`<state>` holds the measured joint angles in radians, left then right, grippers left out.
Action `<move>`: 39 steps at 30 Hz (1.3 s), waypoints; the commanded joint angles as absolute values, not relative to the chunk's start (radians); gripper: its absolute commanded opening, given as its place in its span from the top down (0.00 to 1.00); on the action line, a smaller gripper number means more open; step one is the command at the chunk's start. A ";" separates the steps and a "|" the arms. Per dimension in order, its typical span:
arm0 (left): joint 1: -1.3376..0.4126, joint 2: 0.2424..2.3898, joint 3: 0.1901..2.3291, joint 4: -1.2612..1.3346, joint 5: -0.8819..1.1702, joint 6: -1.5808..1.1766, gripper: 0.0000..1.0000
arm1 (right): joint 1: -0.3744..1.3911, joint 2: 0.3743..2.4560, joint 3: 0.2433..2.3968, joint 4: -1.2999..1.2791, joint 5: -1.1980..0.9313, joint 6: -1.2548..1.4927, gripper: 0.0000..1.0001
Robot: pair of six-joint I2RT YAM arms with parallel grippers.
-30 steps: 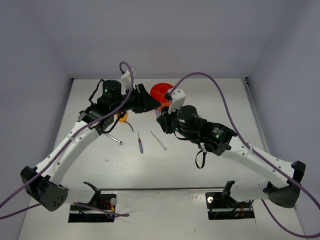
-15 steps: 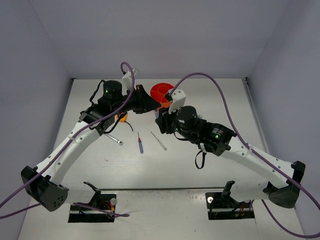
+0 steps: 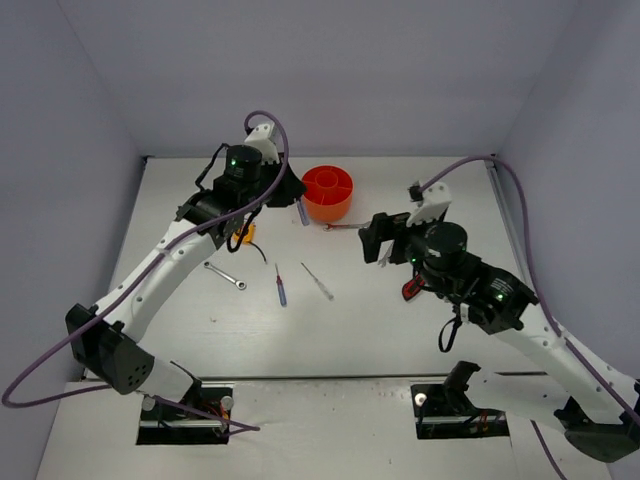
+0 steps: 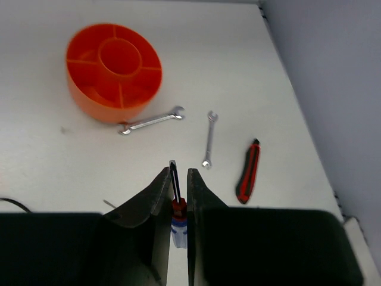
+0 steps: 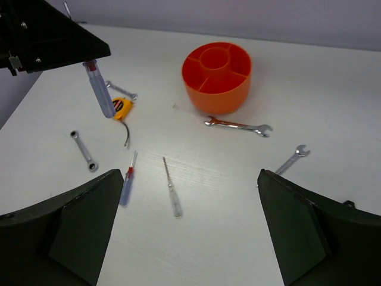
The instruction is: Sort the tools into containers
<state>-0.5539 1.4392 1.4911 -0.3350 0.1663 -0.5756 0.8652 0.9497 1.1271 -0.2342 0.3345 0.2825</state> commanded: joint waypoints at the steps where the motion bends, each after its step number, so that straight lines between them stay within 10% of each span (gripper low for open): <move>1: -0.532 1.523 1.614 -0.259 -0.025 -0.458 1.00 | 0.836 0.887 1.119 -0.209 0.432 0.245 0.06; 39: -0.465 2.099 1.836 0.161 -0.161 -0.663 1.00 | 0.481 1.046 1.098 -0.202 0.205 0.230 0.02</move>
